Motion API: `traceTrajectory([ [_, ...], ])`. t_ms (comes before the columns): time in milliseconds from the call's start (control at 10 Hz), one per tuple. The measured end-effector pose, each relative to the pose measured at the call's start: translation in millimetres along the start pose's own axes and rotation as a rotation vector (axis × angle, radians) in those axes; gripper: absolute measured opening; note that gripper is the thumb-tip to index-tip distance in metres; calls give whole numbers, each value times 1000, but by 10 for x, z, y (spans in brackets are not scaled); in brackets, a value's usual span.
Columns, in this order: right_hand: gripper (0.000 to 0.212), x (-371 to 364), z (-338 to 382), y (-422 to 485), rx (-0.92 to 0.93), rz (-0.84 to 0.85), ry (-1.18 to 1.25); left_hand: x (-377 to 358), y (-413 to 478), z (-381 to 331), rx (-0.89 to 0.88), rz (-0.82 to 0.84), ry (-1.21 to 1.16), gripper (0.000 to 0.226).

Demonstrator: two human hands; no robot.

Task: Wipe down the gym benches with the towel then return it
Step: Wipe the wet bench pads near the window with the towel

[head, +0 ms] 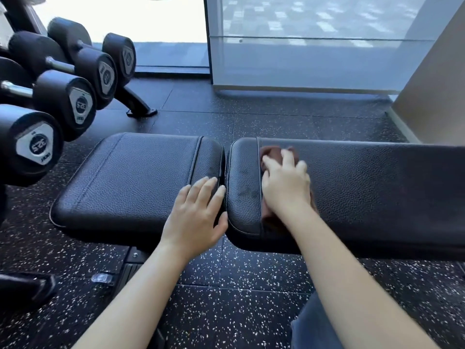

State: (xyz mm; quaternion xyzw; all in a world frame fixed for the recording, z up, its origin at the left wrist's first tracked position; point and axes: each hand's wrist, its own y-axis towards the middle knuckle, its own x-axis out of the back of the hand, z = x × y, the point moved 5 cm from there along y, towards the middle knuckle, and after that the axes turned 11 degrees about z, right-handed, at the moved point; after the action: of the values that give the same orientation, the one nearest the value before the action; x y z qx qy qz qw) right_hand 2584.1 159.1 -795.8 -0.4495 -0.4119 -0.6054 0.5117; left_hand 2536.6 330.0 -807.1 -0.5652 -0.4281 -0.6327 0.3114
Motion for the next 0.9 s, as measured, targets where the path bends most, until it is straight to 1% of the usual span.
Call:
traceTrajectory([
  [100, 36, -33, 114, -510, 71, -94, 35, -6, 2, 17, 31, -12, -31, 50],
  [200, 37, -51, 173, -270, 51, -73, -7, -24, 2, 25, 15, -2, -31, 50],
  [300, 37, -64, 209, 466, 33, 54, 6, -37, 9, 39, 17, 11, -44, 50],
  [400, 37, -47, 244, 1017, -48, 186, 18, -44, 11, 51, 19, 18, -43, 50],
  [500, 38, -44, 283, 961, -51, 180, 7, -49, 11, 53, 22, 30, -46, 50],
  [600, 34, -85, 326, 300, 54, 54, -29, -55, 14, 46, 25, 36, -47, 50],
  [700, 35, -71, 390, -465, 130, -49, -22, -45, 22, 47, 26, 27, -41, 50],
  [800, 36, -80, 415, -393, 122, -53, -32, -34, 10, 44, 23, 23, -43, 50],
  [900, 35, -109, 467, 350, 128, 35, -47, -39, 11, 54, 25, 9, -50, 49],
])
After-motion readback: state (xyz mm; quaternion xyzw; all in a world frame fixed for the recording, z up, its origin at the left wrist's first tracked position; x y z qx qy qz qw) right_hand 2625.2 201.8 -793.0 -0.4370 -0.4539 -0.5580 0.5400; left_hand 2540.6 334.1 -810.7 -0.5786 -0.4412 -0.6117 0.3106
